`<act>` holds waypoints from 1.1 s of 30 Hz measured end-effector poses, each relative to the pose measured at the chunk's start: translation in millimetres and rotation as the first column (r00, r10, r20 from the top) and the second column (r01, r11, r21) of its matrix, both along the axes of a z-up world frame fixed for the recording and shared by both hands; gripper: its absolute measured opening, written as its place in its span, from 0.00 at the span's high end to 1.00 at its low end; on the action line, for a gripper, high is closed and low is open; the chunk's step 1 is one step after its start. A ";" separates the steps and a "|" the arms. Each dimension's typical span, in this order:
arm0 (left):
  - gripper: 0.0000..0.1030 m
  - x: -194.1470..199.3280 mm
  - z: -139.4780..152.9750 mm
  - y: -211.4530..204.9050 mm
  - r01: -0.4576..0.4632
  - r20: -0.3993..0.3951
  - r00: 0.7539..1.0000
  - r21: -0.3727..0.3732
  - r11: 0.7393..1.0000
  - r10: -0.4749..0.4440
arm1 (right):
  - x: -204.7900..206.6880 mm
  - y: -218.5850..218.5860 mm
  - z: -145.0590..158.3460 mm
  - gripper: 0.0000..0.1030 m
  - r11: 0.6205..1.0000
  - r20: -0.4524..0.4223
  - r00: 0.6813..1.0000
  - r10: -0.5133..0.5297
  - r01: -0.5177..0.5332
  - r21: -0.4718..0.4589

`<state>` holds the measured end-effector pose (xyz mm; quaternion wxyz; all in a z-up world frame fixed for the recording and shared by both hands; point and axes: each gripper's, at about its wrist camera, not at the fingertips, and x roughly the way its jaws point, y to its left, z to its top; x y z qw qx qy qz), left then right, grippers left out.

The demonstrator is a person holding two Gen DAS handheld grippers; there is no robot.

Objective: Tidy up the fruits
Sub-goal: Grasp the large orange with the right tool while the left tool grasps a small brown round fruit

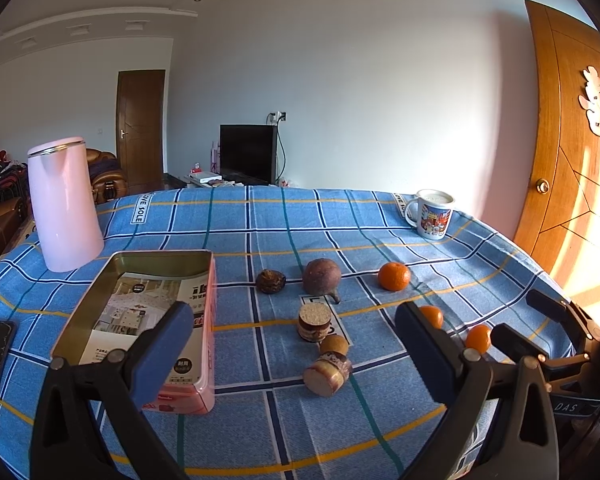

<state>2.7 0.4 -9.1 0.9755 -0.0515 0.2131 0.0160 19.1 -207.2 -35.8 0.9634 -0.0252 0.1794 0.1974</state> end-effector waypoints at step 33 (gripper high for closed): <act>0.07 52.5 -43.9 -106.9 0.281 -0.145 0.949 -0.023 0.959 -0.281 | 54.0 -51.3 -56.5 0.59 0.992 -0.253 0.966 0.052 -0.021 0.125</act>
